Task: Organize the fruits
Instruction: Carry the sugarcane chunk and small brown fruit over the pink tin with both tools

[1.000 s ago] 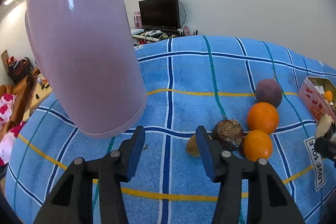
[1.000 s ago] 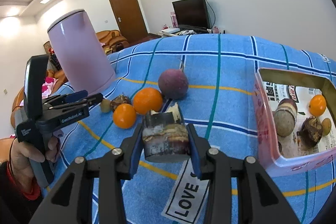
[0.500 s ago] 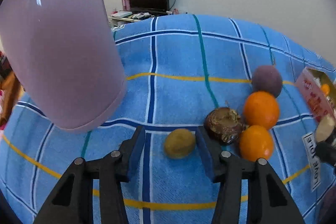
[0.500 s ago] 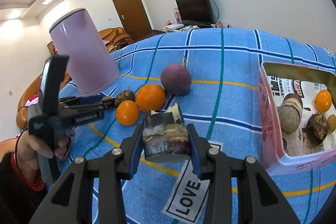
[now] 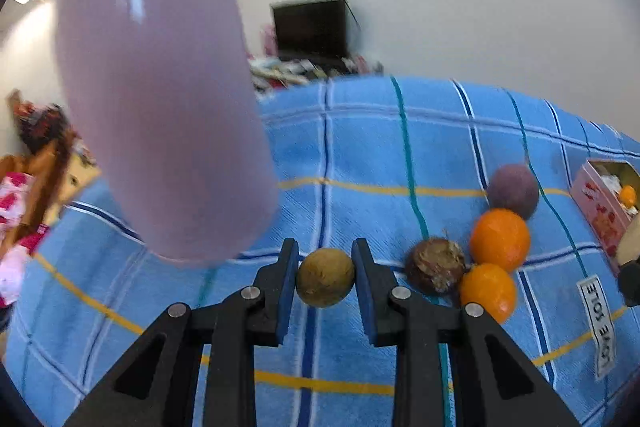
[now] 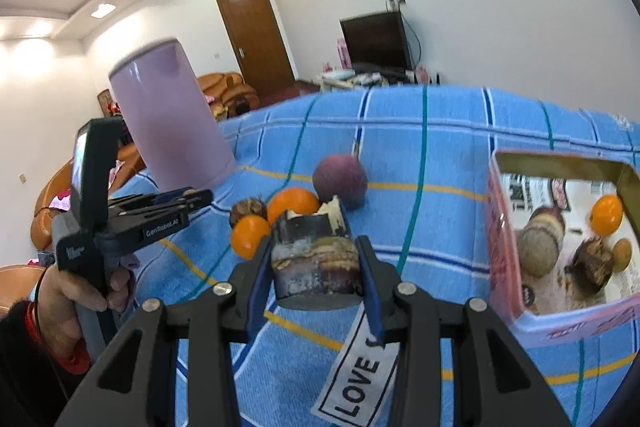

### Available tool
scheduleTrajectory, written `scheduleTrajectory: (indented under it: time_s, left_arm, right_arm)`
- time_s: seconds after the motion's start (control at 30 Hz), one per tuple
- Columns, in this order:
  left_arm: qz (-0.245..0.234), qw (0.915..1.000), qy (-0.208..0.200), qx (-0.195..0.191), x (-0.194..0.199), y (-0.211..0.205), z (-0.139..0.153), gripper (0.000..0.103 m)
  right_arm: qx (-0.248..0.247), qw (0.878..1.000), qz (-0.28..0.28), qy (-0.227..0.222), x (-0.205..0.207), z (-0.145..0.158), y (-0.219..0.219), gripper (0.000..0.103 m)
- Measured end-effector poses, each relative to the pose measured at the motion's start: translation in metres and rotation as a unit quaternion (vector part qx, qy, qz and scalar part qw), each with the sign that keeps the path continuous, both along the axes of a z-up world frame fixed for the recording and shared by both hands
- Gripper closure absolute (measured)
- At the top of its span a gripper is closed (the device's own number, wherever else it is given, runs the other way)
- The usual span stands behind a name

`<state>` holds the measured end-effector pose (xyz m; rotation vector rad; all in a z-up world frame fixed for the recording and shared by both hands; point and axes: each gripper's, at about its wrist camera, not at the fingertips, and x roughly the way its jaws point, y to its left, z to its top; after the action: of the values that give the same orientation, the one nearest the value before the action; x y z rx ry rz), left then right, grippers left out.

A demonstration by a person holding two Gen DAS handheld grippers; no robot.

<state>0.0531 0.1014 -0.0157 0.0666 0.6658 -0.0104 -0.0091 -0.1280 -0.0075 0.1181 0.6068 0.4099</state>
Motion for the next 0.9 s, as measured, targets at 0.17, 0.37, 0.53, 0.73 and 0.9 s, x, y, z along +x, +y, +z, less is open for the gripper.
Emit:
scheduleTrajectory:
  time_s: [0.17,0.37,0.53,0.73,0.9]
  left_arm:
    - [0.019,0.9989,-0.041,-0.007,-0.021,-0.010,0.012,0.074]
    - [0.007,0.9971,-0.070,0.029,-0.037,-0.050,0.022,0.073]
    - [-0.003,0.9955,-0.083,0.046,-0.054,-0.076,0.027,0.073]
    - [-0.016,0.9945,-0.094,0.044,-0.065,-0.101,0.033,0.073]
    - [-0.028,0.9938,-0.099,0.044,-0.070,-0.122,0.036,0.073]
  right_arm:
    - [-0.018,0.999,-0.006,-0.043,-0.010,0.010,0.002,0.060]
    - [-0.055,0.995,-0.031,-0.079,-0.019,0.017,0.003,0.060]
    - [-0.074,0.992,-0.044,-0.087,-0.021,0.019,0.002,0.060]
    - [-0.085,0.990,-0.059,-0.099,-0.031,0.023,-0.014,0.060]
    - [-0.091,0.988,-0.080,-0.099,-0.035,0.023,-0.037,0.060]
